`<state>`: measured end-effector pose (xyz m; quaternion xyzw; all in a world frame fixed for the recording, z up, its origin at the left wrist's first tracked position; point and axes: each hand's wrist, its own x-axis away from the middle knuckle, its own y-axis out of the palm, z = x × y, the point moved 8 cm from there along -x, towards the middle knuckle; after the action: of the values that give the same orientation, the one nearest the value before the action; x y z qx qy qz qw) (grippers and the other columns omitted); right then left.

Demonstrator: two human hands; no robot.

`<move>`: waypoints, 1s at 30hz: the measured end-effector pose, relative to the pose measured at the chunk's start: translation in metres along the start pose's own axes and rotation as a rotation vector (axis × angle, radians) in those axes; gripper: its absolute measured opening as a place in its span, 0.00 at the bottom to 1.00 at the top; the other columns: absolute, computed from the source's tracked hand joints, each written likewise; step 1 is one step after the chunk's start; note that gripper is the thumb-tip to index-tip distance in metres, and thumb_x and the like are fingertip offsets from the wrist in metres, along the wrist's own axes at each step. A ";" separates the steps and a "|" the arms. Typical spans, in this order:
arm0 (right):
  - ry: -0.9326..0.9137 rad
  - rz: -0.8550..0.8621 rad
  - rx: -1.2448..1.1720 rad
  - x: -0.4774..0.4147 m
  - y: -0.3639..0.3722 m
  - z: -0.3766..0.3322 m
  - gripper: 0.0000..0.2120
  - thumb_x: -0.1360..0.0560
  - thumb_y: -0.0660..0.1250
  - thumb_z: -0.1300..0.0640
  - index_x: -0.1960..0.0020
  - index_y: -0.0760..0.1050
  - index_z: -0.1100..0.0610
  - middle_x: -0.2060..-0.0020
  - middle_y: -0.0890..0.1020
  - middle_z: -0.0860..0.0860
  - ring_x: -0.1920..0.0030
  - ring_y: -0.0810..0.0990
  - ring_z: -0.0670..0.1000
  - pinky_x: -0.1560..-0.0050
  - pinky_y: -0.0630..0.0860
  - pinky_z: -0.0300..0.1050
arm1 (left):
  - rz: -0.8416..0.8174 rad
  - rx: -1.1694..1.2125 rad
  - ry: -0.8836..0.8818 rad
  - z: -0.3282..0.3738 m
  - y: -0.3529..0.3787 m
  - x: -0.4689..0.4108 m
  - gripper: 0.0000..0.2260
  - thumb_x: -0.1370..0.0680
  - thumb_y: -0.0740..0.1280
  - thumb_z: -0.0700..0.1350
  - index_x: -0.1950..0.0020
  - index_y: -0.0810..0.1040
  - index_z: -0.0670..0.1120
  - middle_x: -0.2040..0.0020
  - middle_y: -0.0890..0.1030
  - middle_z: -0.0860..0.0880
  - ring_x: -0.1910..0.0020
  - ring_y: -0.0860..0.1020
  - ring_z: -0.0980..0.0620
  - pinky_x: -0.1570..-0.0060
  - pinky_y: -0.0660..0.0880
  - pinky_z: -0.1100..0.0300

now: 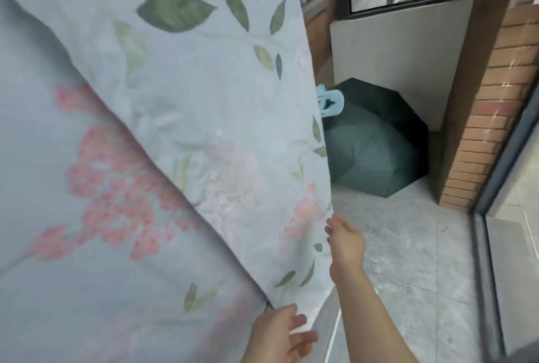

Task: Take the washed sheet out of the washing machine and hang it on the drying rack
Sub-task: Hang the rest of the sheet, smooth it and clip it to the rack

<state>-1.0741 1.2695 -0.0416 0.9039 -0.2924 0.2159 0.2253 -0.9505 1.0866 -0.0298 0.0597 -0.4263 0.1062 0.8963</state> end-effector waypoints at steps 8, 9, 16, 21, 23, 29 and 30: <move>-0.192 -0.082 0.099 0.009 0.042 -0.164 0.15 0.22 0.64 0.58 0.36 0.77 0.54 0.42 0.81 0.49 0.42 0.79 0.51 0.36 0.75 0.52 | -0.065 -0.112 0.152 0.113 0.057 0.073 0.07 0.19 0.63 0.43 0.44 0.74 0.41 0.47 0.79 0.40 0.70 0.81 0.44 0.70 0.74 0.59; -0.213 -0.077 0.117 0.010 0.043 -0.178 0.15 0.22 0.64 0.58 0.36 0.77 0.54 0.42 0.81 0.49 0.41 0.79 0.51 0.35 0.75 0.53 | -0.060 -0.150 0.198 0.124 0.060 0.078 0.06 0.19 0.63 0.43 0.45 0.75 0.42 0.47 0.78 0.40 0.70 0.81 0.45 0.71 0.74 0.59; -0.350 -0.058 0.295 0.010 0.037 -0.246 0.15 0.22 0.64 0.57 0.35 0.77 0.54 0.43 0.81 0.50 0.43 0.79 0.50 0.43 0.75 0.45 | -0.017 -0.418 0.494 0.178 0.073 0.089 0.03 0.20 0.65 0.47 0.48 0.76 0.51 0.56 0.84 0.49 0.64 0.84 0.55 0.60 0.78 0.58; -0.377 -0.172 0.453 -0.026 0.051 -0.284 0.13 0.22 0.65 0.53 0.38 0.77 0.48 0.44 0.81 0.46 0.42 0.79 0.49 0.38 0.76 0.49 | 0.009 -0.511 0.596 0.207 0.115 0.074 0.06 0.20 0.65 0.48 0.44 0.75 0.50 0.47 0.80 0.54 0.65 0.82 0.57 0.63 0.76 0.65; -0.388 -0.268 0.514 -0.048 0.065 -0.296 0.13 0.23 0.68 0.52 0.39 0.78 0.47 0.44 0.81 0.44 0.43 0.80 0.47 0.39 0.76 0.48 | 0.015 -0.633 0.675 0.225 0.142 0.064 0.07 0.20 0.64 0.50 0.43 0.73 0.54 0.46 0.79 0.58 0.59 0.82 0.59 0.56 0.77 0.64; -0.379 -0.760 0.671 -0.122 0.117 -0.322 0.26 0.26 0.74 0.50 0.31 0.72 0.47 0.38 0.77 0.44 0.41 0.78 0.40 0.45 0.77 0.35 | 0.132 -0.923 1.031 0.304 0.242 0.056 0.11 0.21 0.60 0.56 0.40 0.73 0.56 0.45 0.78 0.62 0.52 0.77 0.61 0.48 0.76 0.58; -0.411 -0.824 0.724 -0.132 0.125 -0.322 0.29 0.27 0.74 0.47 0.29 0.69 0.47 0.36 0.75 0.44 0.38 0.76 0.41 0.41 0.76 0.36 | 0.188 -0.931 1.100 0.319 0.250 0.063 0.13 0.21 0.58 0.58 0.41 0.73 0.56 0.45 0.78 0.61 0.51 0.77 0.61 0.49 0.76 0.56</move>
<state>-1.3326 1.4069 0.1841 0.9858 0.1380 0.0167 -0.0938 -1.2124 1.2752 0.2238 -0.4268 0.0817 0.0048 0.9006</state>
